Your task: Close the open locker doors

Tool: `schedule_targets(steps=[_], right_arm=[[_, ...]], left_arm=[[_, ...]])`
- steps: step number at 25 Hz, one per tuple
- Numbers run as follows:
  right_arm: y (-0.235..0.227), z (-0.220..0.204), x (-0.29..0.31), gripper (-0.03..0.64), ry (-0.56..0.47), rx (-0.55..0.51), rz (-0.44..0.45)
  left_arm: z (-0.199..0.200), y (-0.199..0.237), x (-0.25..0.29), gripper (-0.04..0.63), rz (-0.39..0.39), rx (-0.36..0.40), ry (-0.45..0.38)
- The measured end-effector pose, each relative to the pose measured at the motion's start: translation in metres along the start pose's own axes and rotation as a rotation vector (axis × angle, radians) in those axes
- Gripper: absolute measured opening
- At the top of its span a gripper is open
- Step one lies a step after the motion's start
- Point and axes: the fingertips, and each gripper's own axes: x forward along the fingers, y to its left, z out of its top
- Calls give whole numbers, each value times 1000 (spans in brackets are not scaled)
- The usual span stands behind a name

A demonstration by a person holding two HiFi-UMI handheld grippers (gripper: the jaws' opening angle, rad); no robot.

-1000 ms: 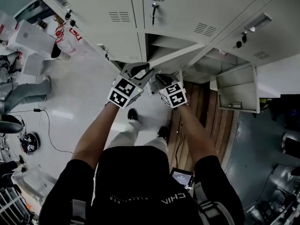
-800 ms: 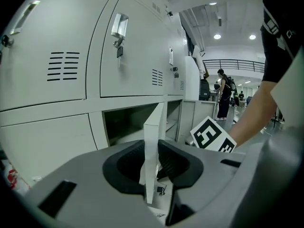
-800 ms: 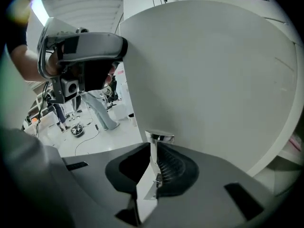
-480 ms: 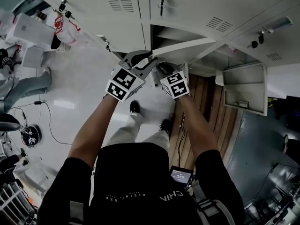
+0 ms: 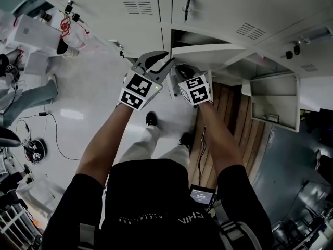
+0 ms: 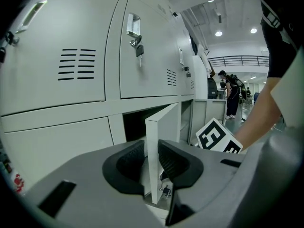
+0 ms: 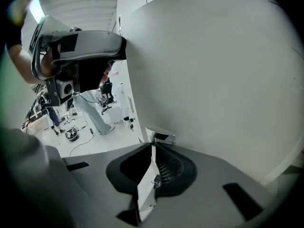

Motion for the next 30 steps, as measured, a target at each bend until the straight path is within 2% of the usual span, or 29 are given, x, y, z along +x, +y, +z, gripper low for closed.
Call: schedule_targets(steps=[4, 9, 13, 17, 30], right_arm=[[-7, 7, 9, 48, -10, 20, -25], [-16, 15, 18, 44, -20, 43, -58], [-23, 22, 26, 41, -32, 59, -85], [-32, 28, 33, 40, -38, 76, -112], [-48, 39, 44, 37, -43, 133, -168]], left_arm=[[-6, 12, 0, 98, 9, -12, 1], [-8, 17, 4, 95, -17, -12, -4], [-8, 20, 7, 60, -40, -1, -10], [-5, 23, 15, 32, -65, 28, -12], [12, 38, 49, 25, -127, 120, -27]])
